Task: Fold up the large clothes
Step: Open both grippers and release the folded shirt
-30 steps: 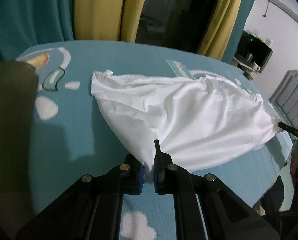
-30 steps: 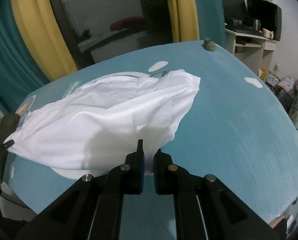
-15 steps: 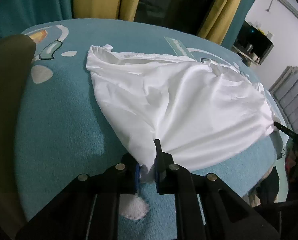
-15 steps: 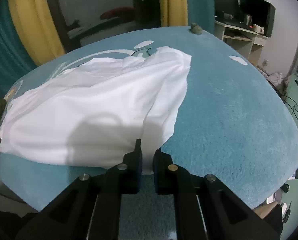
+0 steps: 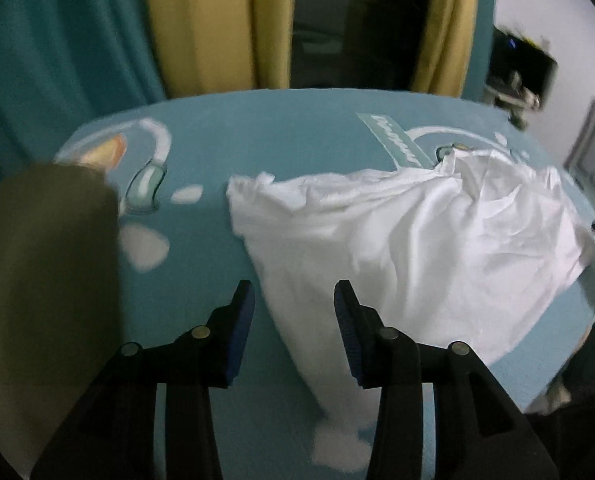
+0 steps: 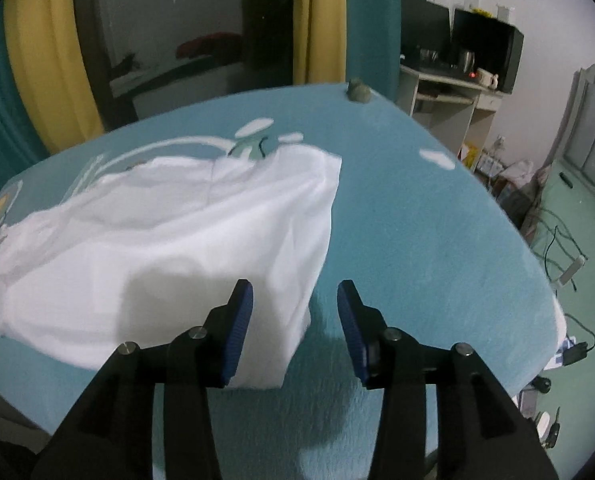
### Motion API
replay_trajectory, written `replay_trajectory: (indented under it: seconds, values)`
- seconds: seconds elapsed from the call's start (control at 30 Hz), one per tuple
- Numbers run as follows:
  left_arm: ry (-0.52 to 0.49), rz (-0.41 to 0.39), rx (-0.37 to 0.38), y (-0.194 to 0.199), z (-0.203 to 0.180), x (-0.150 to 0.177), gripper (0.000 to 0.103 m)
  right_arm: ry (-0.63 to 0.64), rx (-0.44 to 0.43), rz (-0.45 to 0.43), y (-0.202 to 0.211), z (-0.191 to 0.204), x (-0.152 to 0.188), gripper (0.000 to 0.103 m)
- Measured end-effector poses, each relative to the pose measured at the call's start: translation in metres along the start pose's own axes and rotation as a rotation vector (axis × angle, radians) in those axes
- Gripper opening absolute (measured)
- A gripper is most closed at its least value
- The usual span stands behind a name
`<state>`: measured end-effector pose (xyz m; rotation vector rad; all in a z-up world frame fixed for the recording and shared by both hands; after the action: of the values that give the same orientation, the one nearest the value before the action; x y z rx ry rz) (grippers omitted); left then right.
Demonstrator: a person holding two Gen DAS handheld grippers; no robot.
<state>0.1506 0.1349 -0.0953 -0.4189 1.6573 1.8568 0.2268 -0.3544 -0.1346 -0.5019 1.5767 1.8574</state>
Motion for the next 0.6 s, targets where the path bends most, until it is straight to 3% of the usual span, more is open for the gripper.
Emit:
replay_trajectory:
  seconds: [0.4, 0.43, 0.47, 0.5, 0.6]
  values:
    - [-0.294, 0.01, -0.038, -0.058, -0.014, -0.048, 0.043, -0.009, -0.001, 0.01, -0.016, 0.017, -0.003, 0.044]
    - [-0.299, 0.014, -0.034, -0.062, -0.014, -0.05, 0.033, -0.01, 0.001, 0.01, -0.017, 0.019, -0.003, 0.044]
    - [-0.3, 0.023, -0.035, -0.067, -0.013, -0.053, 0.015, -0.012, 0.002, 0.011, -0.018, 0.02, -0.004, 0.044]
    - [-0.3, 0.028, -0.043, -0.07, -0.011, -0.056, 0.009, -0.013, 0.003, 0.013, -0.02, 0.021, -0.004, 0.044]
    - [-0.272, -0.007, -0.052, -0.07, -0.003, -0.067, 0.003, -0.009, 0.003, 0.018, -0.025, 0.024, -0.005, 0.044]
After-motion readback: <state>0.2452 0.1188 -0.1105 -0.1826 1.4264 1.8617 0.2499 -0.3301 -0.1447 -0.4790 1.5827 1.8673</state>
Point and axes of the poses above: each gripper's, at about its wrist camera, not at the fingertips, and y roughly against the way its jaws point, z to its left, x to its underside, the point moved 3 cm from there along -y, roughly the way its jaws point, and after that the axes turned 15 degrees about -y, right-handed, at the moved point
